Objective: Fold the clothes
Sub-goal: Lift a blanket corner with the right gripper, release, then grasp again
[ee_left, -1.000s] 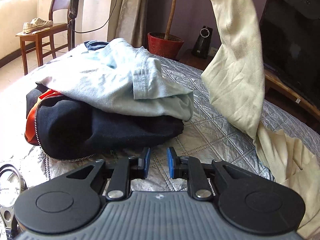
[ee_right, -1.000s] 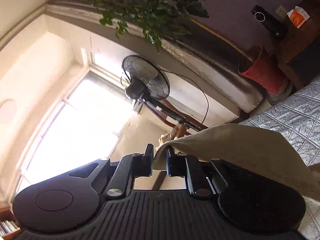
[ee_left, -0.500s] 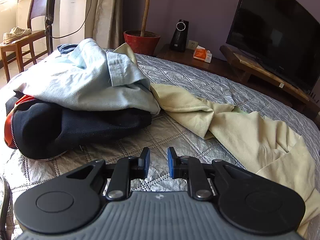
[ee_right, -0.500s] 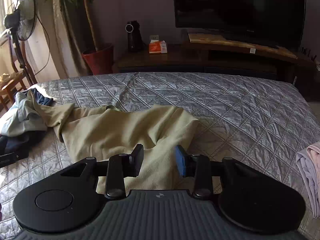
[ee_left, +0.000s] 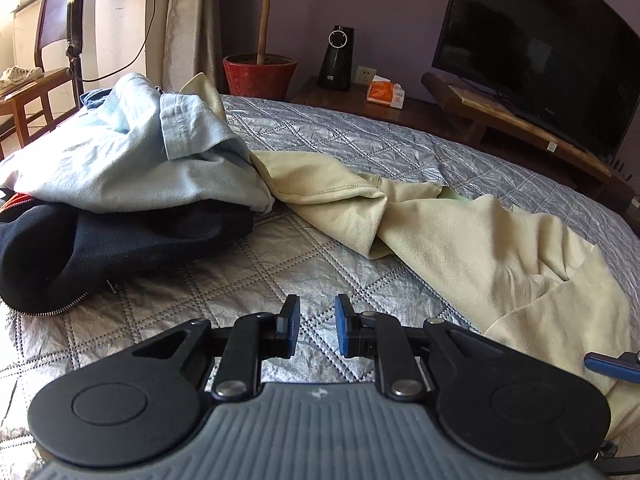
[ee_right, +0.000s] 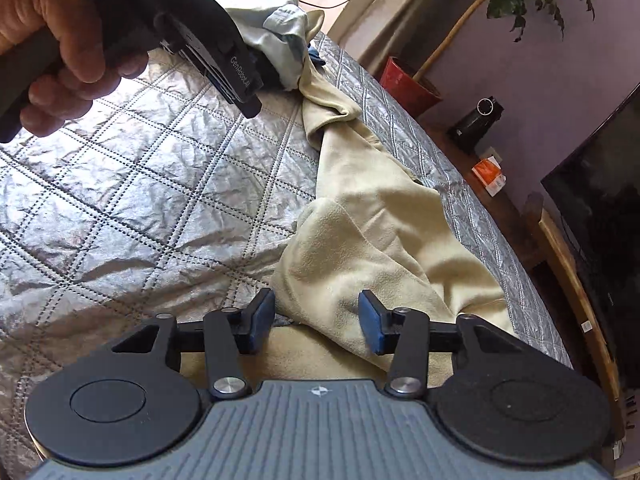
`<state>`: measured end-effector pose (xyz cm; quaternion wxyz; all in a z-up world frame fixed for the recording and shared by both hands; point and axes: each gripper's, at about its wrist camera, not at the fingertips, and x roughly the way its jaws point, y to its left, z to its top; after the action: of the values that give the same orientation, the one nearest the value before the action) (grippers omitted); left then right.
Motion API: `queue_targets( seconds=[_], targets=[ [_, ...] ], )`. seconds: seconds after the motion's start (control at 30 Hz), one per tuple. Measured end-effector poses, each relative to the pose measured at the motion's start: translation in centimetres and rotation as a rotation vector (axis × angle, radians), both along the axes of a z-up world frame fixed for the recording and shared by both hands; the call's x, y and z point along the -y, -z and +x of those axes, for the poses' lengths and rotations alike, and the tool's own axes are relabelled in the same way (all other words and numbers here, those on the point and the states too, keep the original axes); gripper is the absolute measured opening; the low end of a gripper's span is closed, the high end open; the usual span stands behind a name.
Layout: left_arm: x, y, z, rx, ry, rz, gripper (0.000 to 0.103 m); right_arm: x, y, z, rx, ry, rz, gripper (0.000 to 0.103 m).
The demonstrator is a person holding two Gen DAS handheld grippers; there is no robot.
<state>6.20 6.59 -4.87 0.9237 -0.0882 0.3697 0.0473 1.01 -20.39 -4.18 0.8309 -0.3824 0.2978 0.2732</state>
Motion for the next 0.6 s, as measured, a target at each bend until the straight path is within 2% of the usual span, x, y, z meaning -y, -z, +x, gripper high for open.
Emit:
queue_targets(
  seconds=[0.03,0.07,0.1,0.2,0.33,0.37,0.43,0.47,0.5,0.57,0.6],
  targets=[
    [0.1,0.0,0.0,-0.001,0.001,0.001,0.015,0.2,-0.3,0.1,0.001,0.006,0.027,0.029],
    [0.1,0.1,0.0,-0.002,0.002,0.001,0.015,0.5,-0.8,0.3,-0.002,0.013,0.063,0.011],
    [0.1,0.1,0.1,-0.003,0.002,0.001,0.015,0.7,-1.3,0.4,-0.004,0.019,0.098,0.009],
    [0.1,0.1,0.0,-0.003,-0.001,0.001,0.015,3.7,-4.6,2.7,-0.069,0.185,0.405,0.008],
    [0.0,0.1,0.0,-0.002,-0.003,-0.001,0.015,12.6,-9.3,4.9,0.091,0.514,0.750,0.007],
    [-0.1,0.1,0.0,-0.002,-0.003,-0.001,0.015,15.6,-10.1,5.2,0.163,0.634,0.833,0.009],
    [-0.1,0.0,0.0,-0.001,-0.004,-0.002,0.015,22.7,-9.9,6.1,0.267,0.975,0.982,0.011],
    [-0.2,0.0,0.0,-0.001,-0.004,-0.003,0.015,25.2,-9.4,6.5,0.283,1.149,0.983,0.022],
    [-0.2,0.1,0.0,-0.002,-0.004,-0.002,0.015,25.9,-9.1,6.3,0.289,1.199,0.949,0.022],
    [-0.3,0.1,0.1,-0.004,-0.005,0.000,0.015,26.4,-8.8,5.5,0.298,1.234,0.873,0.022],
    [-0.4,0.1,0.1,-0.003,-0.010,-0.003,0.015,24.9,-8.7,4.7,0.267,1.138,0.833,0.024]
  ],
)
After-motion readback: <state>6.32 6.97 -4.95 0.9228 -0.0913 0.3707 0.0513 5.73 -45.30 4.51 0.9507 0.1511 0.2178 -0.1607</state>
